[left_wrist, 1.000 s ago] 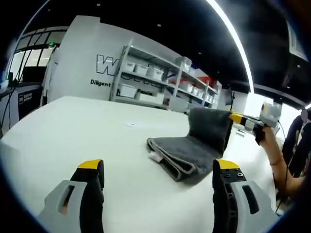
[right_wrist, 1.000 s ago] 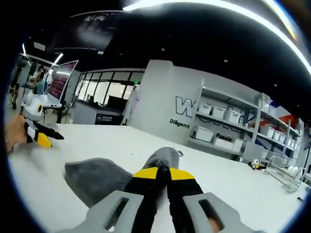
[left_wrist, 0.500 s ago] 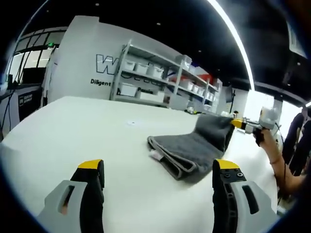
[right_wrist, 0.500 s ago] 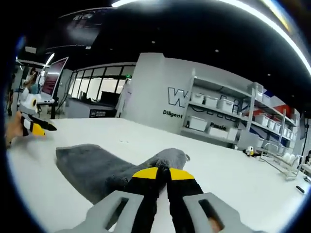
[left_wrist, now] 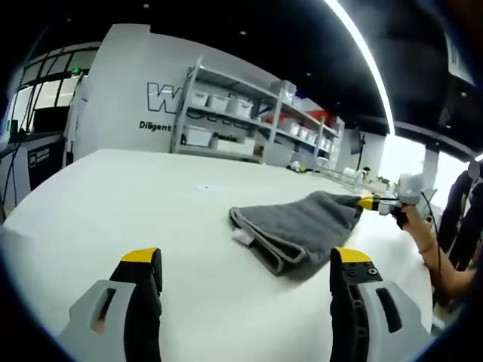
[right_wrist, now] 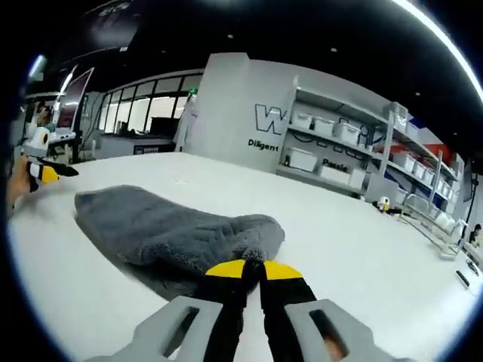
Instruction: Open the folded towel by lifting each exposed corner and separating the folded layers until the towel lies flat within the target outline without major curled edges
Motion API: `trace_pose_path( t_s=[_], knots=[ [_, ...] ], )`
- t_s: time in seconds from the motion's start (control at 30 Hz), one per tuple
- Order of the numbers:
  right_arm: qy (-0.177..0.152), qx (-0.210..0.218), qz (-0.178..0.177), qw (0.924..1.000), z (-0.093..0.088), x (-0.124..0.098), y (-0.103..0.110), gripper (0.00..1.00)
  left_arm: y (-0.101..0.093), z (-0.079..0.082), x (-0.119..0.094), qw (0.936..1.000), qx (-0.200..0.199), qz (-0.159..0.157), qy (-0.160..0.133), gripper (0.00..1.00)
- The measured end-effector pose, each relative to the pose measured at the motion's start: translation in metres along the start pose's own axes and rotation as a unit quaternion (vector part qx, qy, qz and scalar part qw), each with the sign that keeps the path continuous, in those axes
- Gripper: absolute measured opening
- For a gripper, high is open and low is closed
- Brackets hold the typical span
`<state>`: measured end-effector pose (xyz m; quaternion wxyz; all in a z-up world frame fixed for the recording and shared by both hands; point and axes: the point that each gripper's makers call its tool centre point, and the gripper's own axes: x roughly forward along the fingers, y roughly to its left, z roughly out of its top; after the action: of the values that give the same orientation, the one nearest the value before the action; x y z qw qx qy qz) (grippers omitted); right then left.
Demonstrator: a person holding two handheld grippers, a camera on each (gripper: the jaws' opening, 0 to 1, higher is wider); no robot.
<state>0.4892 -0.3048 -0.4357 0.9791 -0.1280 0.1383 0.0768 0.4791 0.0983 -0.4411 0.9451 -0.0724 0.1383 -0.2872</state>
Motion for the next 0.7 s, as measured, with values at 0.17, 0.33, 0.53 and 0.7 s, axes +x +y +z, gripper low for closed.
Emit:
trace_pose_path(
  t_s=[0.17, 0.33, 0.53, 0.7],
  knots=[
    [0.032, 0.003, -0.007, 0.9995, -0.016, 0.004, -0.006, 0.02, -0.001, -0.002, -0.001, 1.0000, 0.000, 0.001, 0.002, 0.90],
    [0.065, -0.001, -0.007, 0.9979, -0.032, 0.008, -0.005, 0.03, 0.002, -0.001, 0.001, 1.0000, -0.001, 0.001, 0.004, 0.90],
    [0.085, -0.012, -0.008, 0.9963, -0.041, 0.007, -0.005, 0.03, 0.000, -0.003, -0.001, 1.0000, -0.001, 0.002, 0.005, 0.90],
    [0.087, -0.015, -0.010, 0.9960, -0.041, 0.008, -0.007, 0.04, -0.002, -0.005, -0.003, 1.0000, -0.001, 0.002, 0.005, 0.90]
  ],
)
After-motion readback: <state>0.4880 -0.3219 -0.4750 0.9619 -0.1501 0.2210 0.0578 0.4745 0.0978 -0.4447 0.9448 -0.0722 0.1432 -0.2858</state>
